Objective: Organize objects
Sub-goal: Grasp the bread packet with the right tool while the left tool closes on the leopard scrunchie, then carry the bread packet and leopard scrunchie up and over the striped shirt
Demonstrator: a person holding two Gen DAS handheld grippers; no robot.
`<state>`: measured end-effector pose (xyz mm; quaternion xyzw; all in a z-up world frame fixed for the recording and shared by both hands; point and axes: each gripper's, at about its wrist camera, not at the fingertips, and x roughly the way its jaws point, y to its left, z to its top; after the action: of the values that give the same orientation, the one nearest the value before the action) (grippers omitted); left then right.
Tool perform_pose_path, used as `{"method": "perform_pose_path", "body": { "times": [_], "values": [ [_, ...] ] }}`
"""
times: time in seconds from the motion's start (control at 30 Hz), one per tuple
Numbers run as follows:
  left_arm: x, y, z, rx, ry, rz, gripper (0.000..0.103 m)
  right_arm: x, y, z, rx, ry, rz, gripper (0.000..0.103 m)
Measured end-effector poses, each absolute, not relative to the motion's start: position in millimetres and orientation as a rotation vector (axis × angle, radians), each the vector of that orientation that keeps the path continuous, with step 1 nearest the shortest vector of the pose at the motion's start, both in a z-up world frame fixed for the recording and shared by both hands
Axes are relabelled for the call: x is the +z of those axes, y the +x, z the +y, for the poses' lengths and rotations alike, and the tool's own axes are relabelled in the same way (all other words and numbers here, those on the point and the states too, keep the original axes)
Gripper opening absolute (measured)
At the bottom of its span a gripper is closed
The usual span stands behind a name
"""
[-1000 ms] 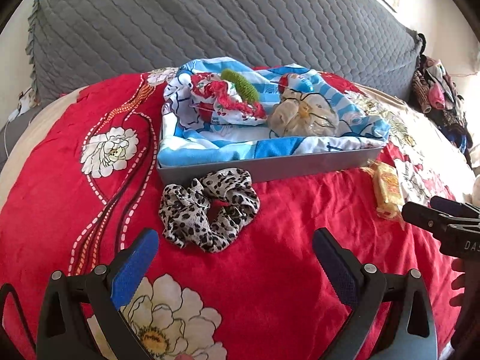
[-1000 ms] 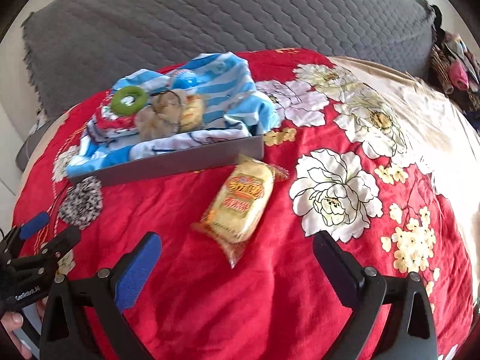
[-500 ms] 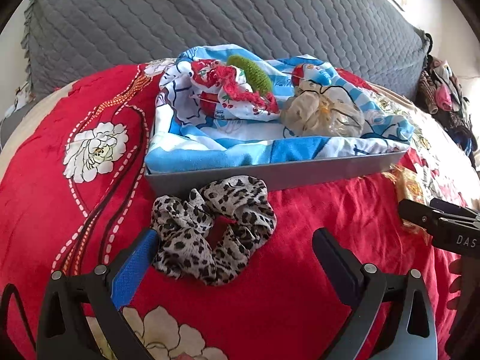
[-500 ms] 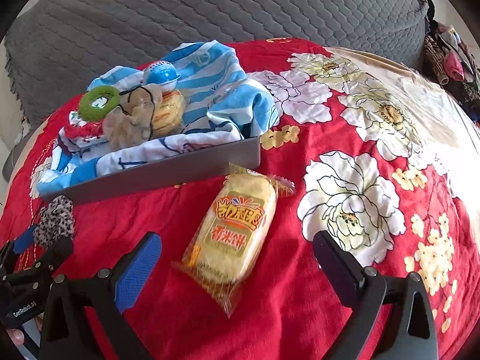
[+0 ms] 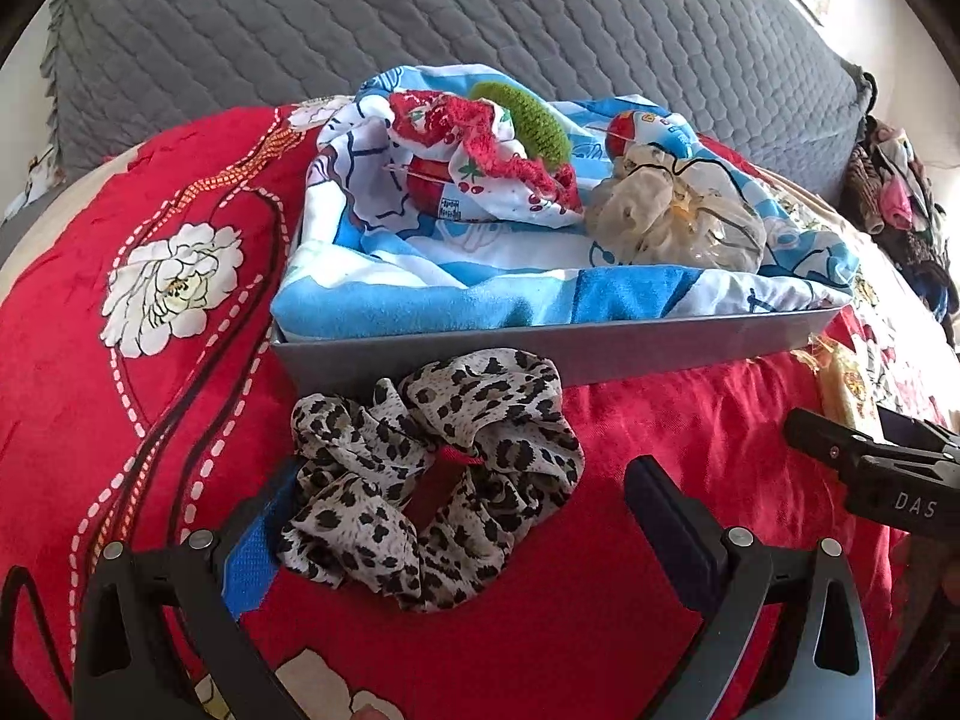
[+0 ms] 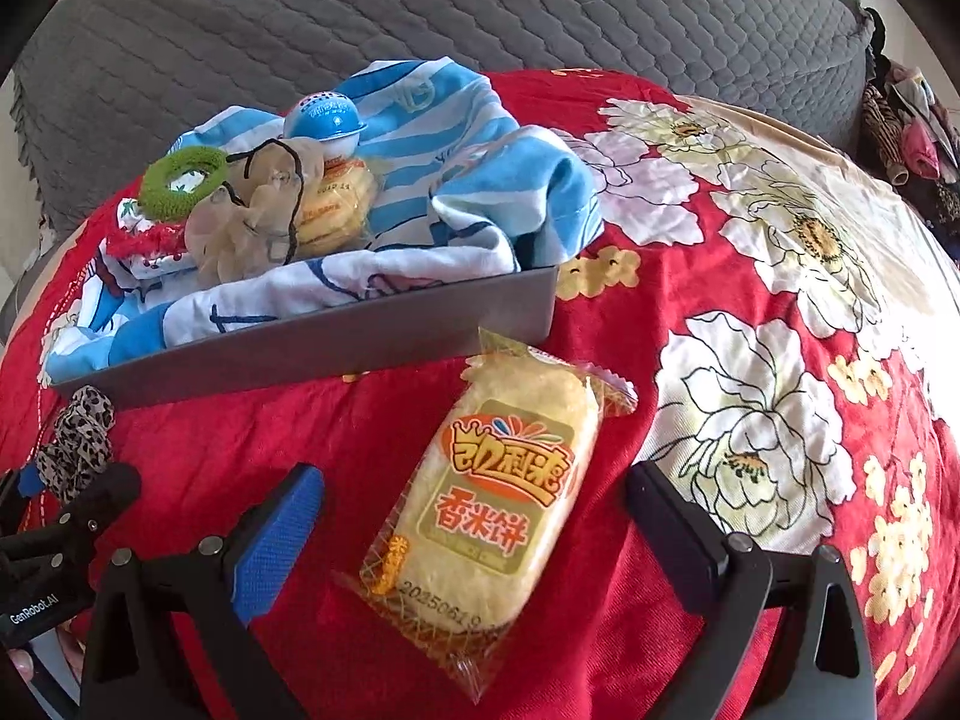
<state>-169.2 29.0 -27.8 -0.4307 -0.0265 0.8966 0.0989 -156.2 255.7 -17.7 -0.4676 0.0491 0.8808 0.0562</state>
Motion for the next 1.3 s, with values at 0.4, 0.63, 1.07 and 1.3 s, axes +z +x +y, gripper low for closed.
{"method": "perform_pose_path", "body": {
  "times": [0.4,0.63,1.07,1.3],
  "values": [
    [-31,-176,19,2.688,-1.287,-0.128,0.056,-16,-160,261,2.685,-1.381,0.118,0.053],
    [-26,-174,15,2.699,-1.27,-0.129,0.024,-13,-157,258,2.716,-1.398,0.137,0.043],
    [-11,-152,34,2.631,-1.193,-0.075,0.019,1,-142,243,2.812,-1.424,0.178,0.042],
    [6,-142,40,2.625,-1.153,-0.057,0.019,20,-129,230,2.873,-1.399,0.149,0.042]
  ]
}}
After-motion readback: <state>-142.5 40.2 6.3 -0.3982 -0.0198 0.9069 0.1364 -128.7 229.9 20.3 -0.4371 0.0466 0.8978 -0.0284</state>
